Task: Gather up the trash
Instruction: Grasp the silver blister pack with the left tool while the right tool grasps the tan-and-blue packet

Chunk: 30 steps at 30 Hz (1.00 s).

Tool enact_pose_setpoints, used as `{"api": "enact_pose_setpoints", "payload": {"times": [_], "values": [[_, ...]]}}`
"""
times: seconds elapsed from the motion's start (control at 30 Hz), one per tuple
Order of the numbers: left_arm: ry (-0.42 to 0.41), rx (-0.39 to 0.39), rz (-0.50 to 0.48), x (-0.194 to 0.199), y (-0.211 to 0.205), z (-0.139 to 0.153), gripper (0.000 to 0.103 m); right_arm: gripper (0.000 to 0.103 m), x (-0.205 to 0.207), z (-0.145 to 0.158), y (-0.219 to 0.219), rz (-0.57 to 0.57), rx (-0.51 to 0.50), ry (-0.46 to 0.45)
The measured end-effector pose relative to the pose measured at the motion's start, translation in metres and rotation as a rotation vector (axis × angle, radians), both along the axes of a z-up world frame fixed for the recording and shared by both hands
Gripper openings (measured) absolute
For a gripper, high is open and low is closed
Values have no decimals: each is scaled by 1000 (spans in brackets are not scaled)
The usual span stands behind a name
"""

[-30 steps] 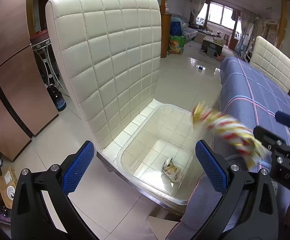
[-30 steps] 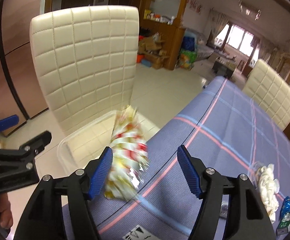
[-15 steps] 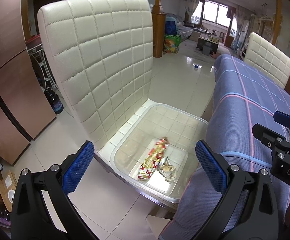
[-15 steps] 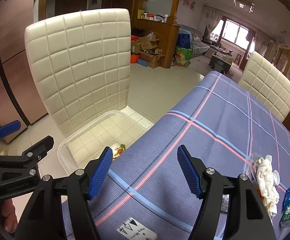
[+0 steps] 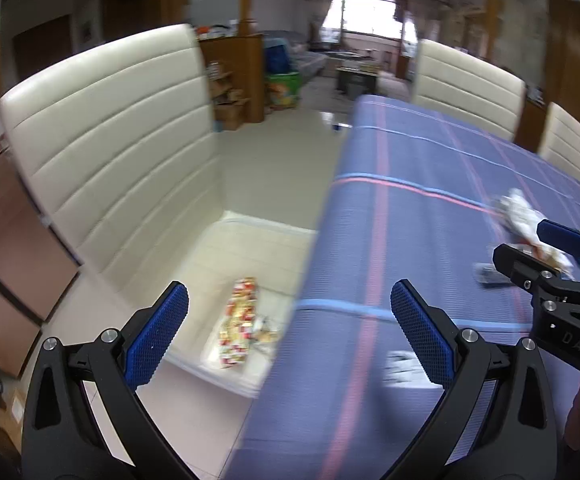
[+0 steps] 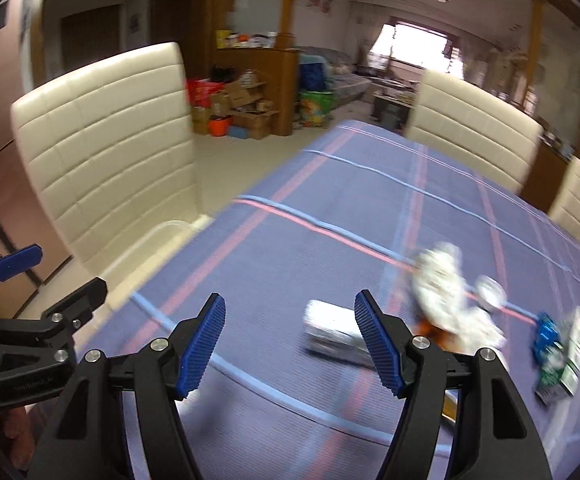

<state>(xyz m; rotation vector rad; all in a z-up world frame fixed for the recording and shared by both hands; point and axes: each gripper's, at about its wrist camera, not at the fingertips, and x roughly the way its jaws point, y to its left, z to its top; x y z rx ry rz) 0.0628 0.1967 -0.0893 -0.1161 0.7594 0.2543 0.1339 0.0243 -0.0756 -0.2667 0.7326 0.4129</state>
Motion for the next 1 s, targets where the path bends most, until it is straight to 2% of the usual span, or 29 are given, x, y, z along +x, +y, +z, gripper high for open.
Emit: {"api": "enact_pose_setpoints", "payload": {"times": [0.17, 0.4, 0.83, 1.0], "values": [[17, -6, -120, 21, -51, 0, 100, 66, 0, -5, -59, -95, -29, -1], [73, -10, -231, 51, -100, -11, 100, 66, 8, -22, -118, -176, 8, 83], [158, -63, -300, 96, -150, -24, 100, 66, 22, -32, -155, -174, 98, 141], [186, -29, -297, 109, -160, -32, 100, 66, 20, -33, -155, -150, 98, 133]]}}
